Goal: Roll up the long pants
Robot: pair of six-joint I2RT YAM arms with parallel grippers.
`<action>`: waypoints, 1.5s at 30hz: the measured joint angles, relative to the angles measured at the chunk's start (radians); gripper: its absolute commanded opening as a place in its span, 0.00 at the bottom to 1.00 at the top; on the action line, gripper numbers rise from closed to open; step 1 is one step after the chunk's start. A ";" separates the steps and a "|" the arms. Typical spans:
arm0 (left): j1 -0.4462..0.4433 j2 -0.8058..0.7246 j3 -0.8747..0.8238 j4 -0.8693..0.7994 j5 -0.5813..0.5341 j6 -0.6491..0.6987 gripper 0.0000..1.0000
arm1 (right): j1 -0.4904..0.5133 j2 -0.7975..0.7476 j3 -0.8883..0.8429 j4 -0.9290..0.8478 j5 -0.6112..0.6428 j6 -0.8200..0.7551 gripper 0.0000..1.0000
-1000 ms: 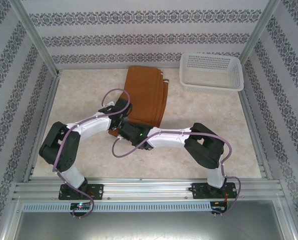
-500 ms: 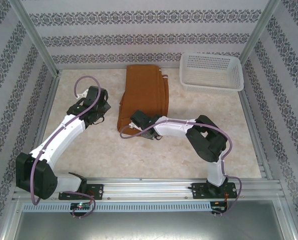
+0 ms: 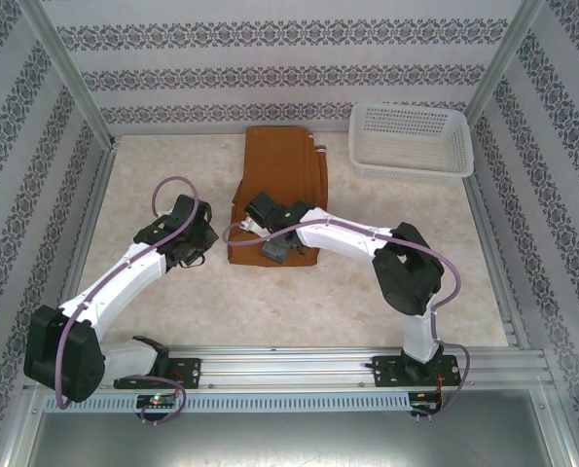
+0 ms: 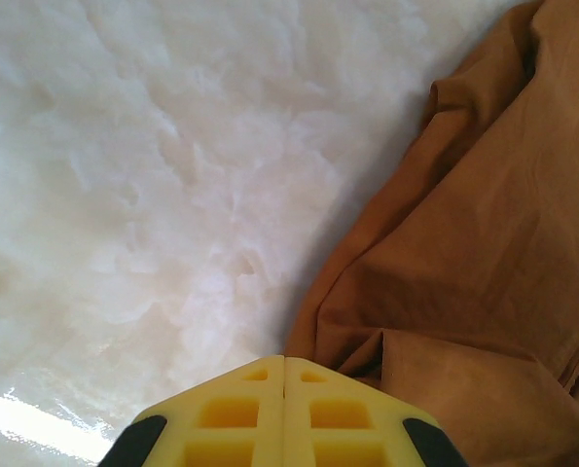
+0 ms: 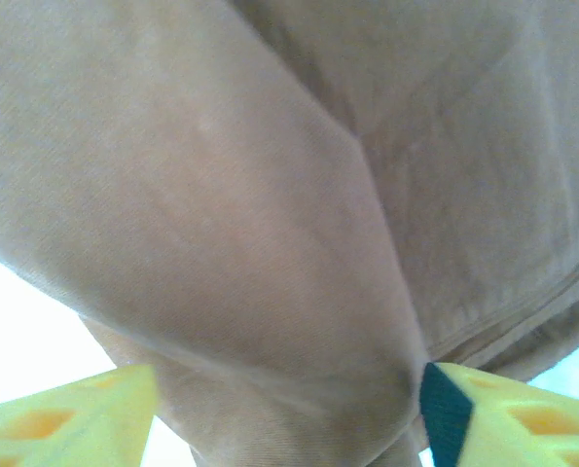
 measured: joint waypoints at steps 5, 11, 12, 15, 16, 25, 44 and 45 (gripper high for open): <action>0.000 0.000 0.000 0.001 -0.001 0.001 0.00 | 0.039 -0.049 -0.040 -0.031 0.076 0.000 0.83; 0.000 0.002 0.000 0.005 -0.001 0.002 0.00 | 0.189 -0.179 -0.209 0.003 0.242 -0.004 0.83; 0.000 0.005 0.000 0.007 0.000 0.002 0.00 | 0.214 -0.189 -0.235 0.015 0.273 -0.004 0.82; 0.000 0.016 0.000 0.008 0.000 0.006 0.00 | 0.255 -0.200 -0.285 0.045 0.357 0.000 0.80; 0.000 0.017 0.001 0.008 0.000 0.009 0.00 | 0.267 -0.206 -0.296 0.051 0.382 0.000 0.79; 0.000 0.018 0.002 0.008 0.000 0.020 0.00 | 0.300 -0.206 -0.303 0.093 0.408 0.014 0.17; 0.001 -0.081 0.014 0.012 0.074 0.023 0.00 | -0.034 0.125 0.094 0.076 0.164 -0.011 0.00; 0.000 -0.079 0.015 0.016 0.090 0.023 0.00 | -0.048 0.139 0.108 0.071 0.150 -0.006 0.00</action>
